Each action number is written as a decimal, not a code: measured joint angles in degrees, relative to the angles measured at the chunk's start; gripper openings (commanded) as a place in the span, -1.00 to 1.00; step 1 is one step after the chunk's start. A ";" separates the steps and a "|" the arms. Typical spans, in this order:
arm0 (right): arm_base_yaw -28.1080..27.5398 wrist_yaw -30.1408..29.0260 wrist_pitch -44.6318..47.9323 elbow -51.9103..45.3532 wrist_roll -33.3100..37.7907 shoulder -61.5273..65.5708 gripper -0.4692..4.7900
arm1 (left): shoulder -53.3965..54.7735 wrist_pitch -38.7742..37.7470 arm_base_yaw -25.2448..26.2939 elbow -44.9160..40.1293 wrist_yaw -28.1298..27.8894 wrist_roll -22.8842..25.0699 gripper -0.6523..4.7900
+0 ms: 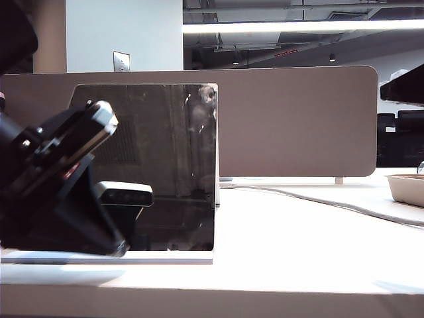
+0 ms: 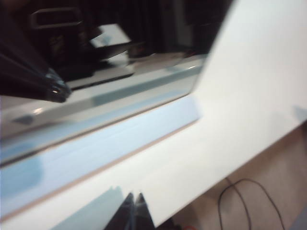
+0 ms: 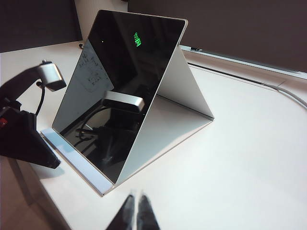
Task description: Push the base of the mirror on the table to move it forward for a short distance.
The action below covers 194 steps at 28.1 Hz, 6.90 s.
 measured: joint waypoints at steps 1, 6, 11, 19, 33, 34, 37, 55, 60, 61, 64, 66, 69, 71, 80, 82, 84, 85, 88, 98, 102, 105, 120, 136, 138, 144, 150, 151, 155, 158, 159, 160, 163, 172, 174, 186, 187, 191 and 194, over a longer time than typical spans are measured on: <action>0.00 0.00 0.00 0.00 0.00 0.00 -0.74 | 0.00 0.96 0.00 0.00 0.13 0.11 -0.77; 0.00 0.00 0.00 0.00 0.00 0.00 -0.74 | 1.18 2.97 0.04 0.02 0.09 -0.22 -0.77; 0.00 0.00 0.00 0.00 0.00 0.00 -0.74 | 4.48 7.67 -0.35 0.00 0.46 -2.01 -0.77; 0.00 0.00 0.00 0.00 0.00 0.00 -0.74 | 5.88 12.39 -0.72 0.02 1.22 -2.91 -0.77; 0.00 0.00 0.00 0.00 0.00 -0.02 -0.74 | 9.70 12.17 -0.74 0.04 3.41 -3.96 -0.77; 0.00 0.00 0.00 0.00 0.00 -0.02 -0.74 | 9.88 12.24 -0.74 0.07 3.41 -3.96 -0.77; 0.00 0.00 0.00 0.00 0.00 0.00 -0.74 | 10.43 12.39 -0.74 0.07 2.80 -3.96 -0.77; 0.00 0.00 0.00 0.00 0.00 0.00 -0.74 | 10.82 13.03 -0.74 0.37 -5.18 -4.00 -0.77; 0.00 0.00 0.00 0.00 0.00 -0.02 -0.74 | 10.80 13.25 -0.39 0.37 -6.97 -3.98 -0.77; 0.00 0.00 0.00 0.00 0.00 -0.02 -0.74 | 10.80 13.25 -0.39 0.37 -7.30 -3.98 -0.77; 0.00 0.00 0.00 0.00 0.00 -0.02 -0.74 | 10.80 13.29 -0.39 0.37 -8.24 -4.00 -0.77; 0.00 0.00 0.00 0.00 0.00 -0.02 -0.74 | 10.80 13.29 -0.22 0.37 -8.50 -4.00 -0.77; 0.00 0.00 0.00 0.00 0.00 -0.02 -0.74 | 10.80 13.35 0.44 0.37 -8.48 -4.04 -0.77; 0.00 0.00 0.00 0.00 0.00 -0.02 -0.74 | 10.80 13.44 1.01 0.37 -8.46 -4.07 -0.77; 0.00 0.00 0.00 0.00 0.00 -0.02 -0.74 | 11.23 10.62 1.73 3.69 -8.48 -4.09 -0.77; 0.00 0.00 0.00 0.00 0.00 -0.02 -0.74 | 11.65 8.81 1.73 5.33 -8.50 -3.96 -0.77; 0.00 0.00 0.00 0.00 0.00 0.00 -0.74 | 12.63 6.43 1.73 6.99 -8.61 -3.93 -0.77; 0.00 0.00 0.00 0.00 0.00 -0.02 -0.74 | 12.92 5.68 1.73 7.39 -8.68 -3.93 -0.77; -0.02 0.00 0.00 0.00 0.00 0.00 -0.74 | 13.46 5.03 1.73 8.61 -8.68 -3.93 -0.77; -0.02 0.00 0.00 0.00 0.00 -0.02 -0.74 | 11.52 2.51 1.70 10.73 -2.19 -3.28 -0.77; -0.02 0.00 0.00 0.00 0.00 -0.02 -0.74 | 8.24 -1.68 1.73 10.71 -1.57 -1.92 -0.77; -0.02 0.00 0.00 0.00 0.00 -0.02 -0.74 | 3.82 -4.00 2.36 10.71 -2.16 -0.20 -0.77; -0.02 0.00 0.00 0.00 0.00 -0.02 -0.74 | -8.57 -16.83 8.66 10.73 -2.34 4.20 -0.77; -0.02 0.00 0.00 0.00 0.00 -0.02 -0.74 | 6.23 -15.65 8.41 10.69 6.01 1.18 -0.77; -0.02 0.00 0.00 0.00 0.00 -0.02 -0.74 | 7.23 -14.62 8.44 10.69 5.99 1.25 -0.77; -0.02 0.00 0.00 0.00 0.00 -0.02 -0.74 | 8.68 -11.17 8.44 10.71 5.97 1.44 -0.77; -0.02 0.00 0.00 0.00 0.00 -0.02 -0.74 | 10.86 -9.64 8.44 10.71 5.01 1.09 -0.77; -0.02 0.00 0.00 0.00 0.00 -0.02 -0.74 | 11.10 -9.55 8.46 10.71 4.90 1.05 -0.77; -0.02 0.00 0.00 0.00 0.00 -0.02 -0.74 | 11.80 -8.11 8.48 10.71 4.92 1.01 -0.77; -0.02 0.00 0.00 0.00 0.00 -0.02 -0.74 | 12.24 -7.04 8.48 10.71 4.90 0.98 -0.77; -0.02 0.00 0.00 0.00 0.00 -0.02 -0.74 | 12.33 -6.56 8.48 10.71 4.85 0.87 -0.77; -0.02 0.00 0.00 0.00 0.00 -0.02 -0.74 | 12.59 -5.92 8.48 10.71 4.85 0.63 -0.77; -0.02 0.00 0.00 0.00 0.00 -0.02 -0.74 | 13.33 -4.90 8.48 10.73 4.79 0.07 -0.77; -0.02 0.00 0.00 0.00 0.00 -0.02 -0.74 | 15.15 -2.05 8.46 10.88 4.94 -1.01 -0.77; -0.02 0.00 0.00 0.00 0.00 -0.02 -0.74 | 15.54 -1.31 8.46 10.91 5.01 -1.22 -0.77; -0.02 0.00 0.00 0.00 0.00 -0.02 -0.74 | 17.79 0.90 8.81 12.17 4.83 -1.64 -0.77; -0.02 0.00 0.00 0.00 0.00 -0.02 -0.74 | 18.14 0.92 8.83 12.57 4.83 -1.70 -0.77; -0.02 0.00 0.00 0.00 0.00 -0.02 -0.74 | 19.58 0.81 8.83 14.16 4.66 -1.81 -0.77; -0.02 0.00 0.00 0.00 0.00 -0.02 -0.74 | 20.44 0.39 8.83 15.39 4.35 -1.84 -0.77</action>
